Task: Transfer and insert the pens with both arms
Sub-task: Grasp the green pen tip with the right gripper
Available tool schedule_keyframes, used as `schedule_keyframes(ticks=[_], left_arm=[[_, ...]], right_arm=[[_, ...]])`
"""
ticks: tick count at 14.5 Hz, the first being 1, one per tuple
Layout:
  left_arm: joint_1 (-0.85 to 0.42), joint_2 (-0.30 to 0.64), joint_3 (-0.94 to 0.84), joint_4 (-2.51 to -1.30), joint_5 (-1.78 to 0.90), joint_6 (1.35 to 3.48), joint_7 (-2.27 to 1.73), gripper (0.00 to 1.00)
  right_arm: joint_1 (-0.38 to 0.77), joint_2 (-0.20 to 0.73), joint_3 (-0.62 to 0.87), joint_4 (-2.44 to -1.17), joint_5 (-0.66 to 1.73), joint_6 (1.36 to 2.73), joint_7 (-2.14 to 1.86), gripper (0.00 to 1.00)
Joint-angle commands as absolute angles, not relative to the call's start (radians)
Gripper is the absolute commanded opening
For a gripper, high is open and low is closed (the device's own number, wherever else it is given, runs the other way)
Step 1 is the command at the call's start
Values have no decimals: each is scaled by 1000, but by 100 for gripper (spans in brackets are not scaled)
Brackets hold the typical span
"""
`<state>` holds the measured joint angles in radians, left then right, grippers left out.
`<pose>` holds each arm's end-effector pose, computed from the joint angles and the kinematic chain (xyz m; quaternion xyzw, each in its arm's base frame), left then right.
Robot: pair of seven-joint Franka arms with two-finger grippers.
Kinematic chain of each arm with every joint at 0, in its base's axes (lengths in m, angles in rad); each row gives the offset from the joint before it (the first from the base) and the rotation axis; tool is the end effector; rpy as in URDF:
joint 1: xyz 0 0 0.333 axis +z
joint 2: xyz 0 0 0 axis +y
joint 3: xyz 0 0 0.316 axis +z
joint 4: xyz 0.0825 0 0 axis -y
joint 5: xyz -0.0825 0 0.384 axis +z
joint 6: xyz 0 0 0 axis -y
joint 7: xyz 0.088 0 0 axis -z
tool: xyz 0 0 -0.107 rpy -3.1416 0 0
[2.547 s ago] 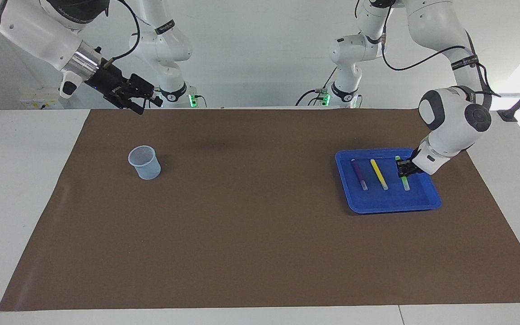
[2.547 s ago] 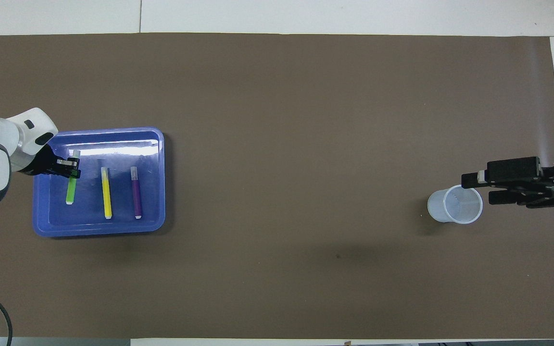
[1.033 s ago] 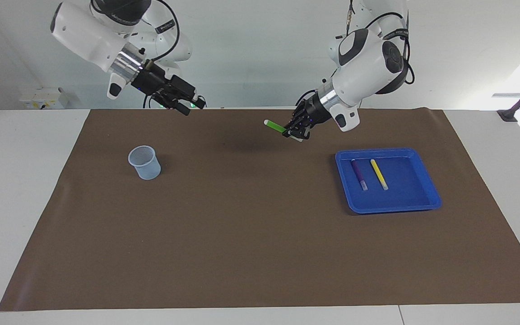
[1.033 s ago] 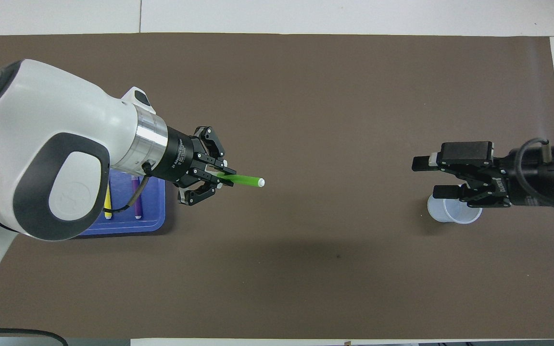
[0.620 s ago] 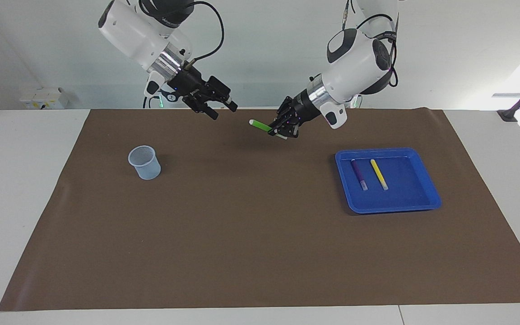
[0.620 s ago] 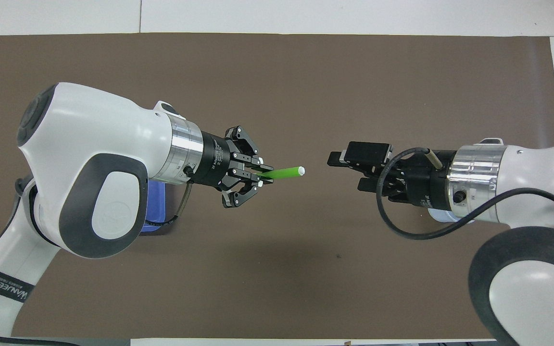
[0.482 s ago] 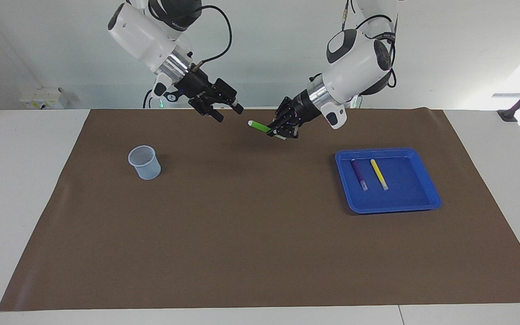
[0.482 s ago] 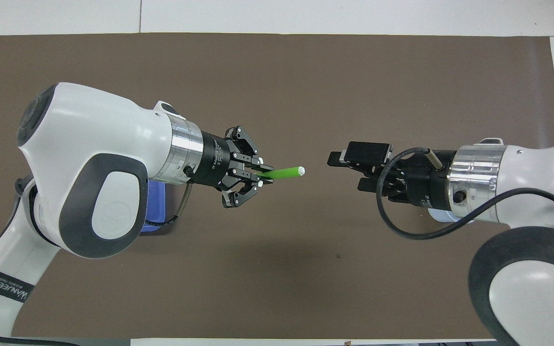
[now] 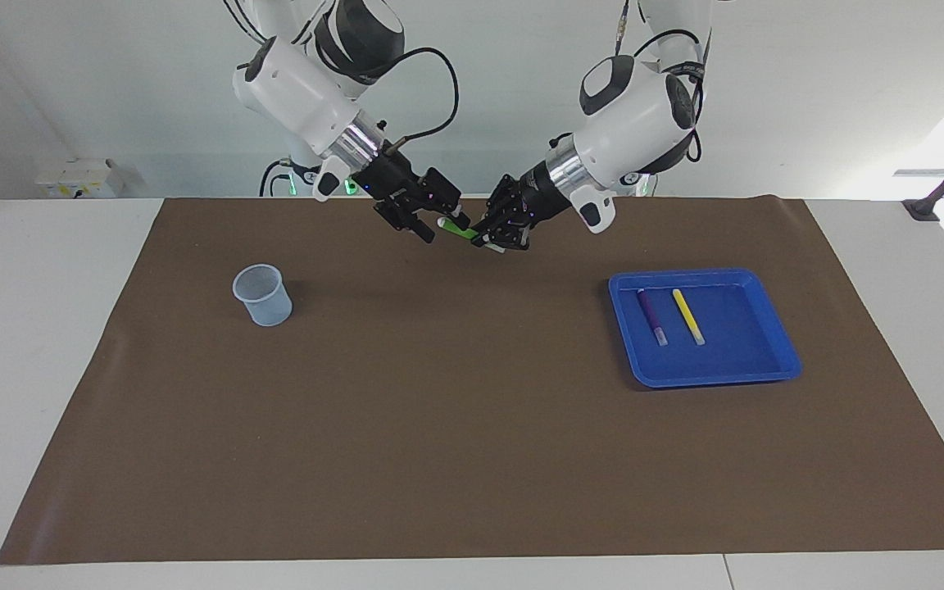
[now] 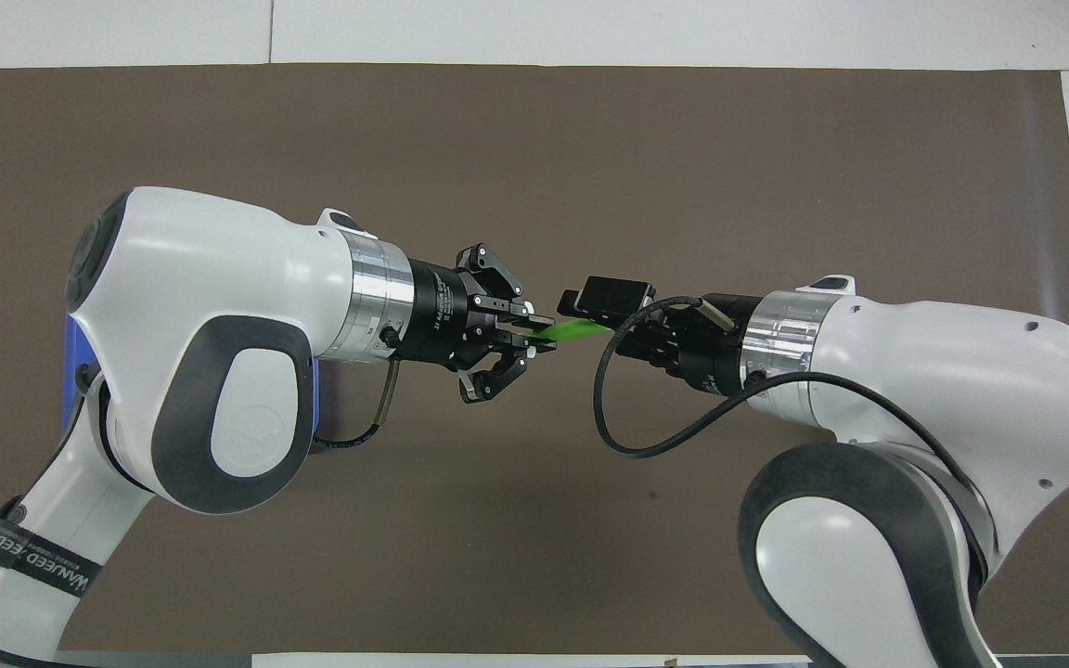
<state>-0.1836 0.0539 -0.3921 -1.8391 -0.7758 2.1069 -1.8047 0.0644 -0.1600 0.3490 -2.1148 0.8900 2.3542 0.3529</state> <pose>0.4894 -0.3517 0.5307 0.6578 0.6575 -0.2915 0.2235 0.4911 0.2361 0.5251 -0.9012 0.2088 -0.0441 0.3773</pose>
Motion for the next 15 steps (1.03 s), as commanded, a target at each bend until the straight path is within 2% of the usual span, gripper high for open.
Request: schedule_keyframes(ticks=[1,7,9,11,15], left_arm=[[-192,18,-385,-1876,-801,2134,-1815,0],[-192,18,-385,-1876,-808,2137,-1815,0],[-192,18,-385,-1878,-810,2143,-1815,0],[-192,18,-387,-1882,-811,2145,-1815,0],[-201,14,-385,-1890,-822,2154,-1815,0]], right_arm=[[63,-156,351,-2106,914,2368,350,86],[64,-152,350,-2083,914,2333,356,83],[64,-149,351,-2068,914,2322,356,73],[63,-150,351,-2066,914,2321,356,72],[63,-152,351,-2066,914,2310,356,52]])
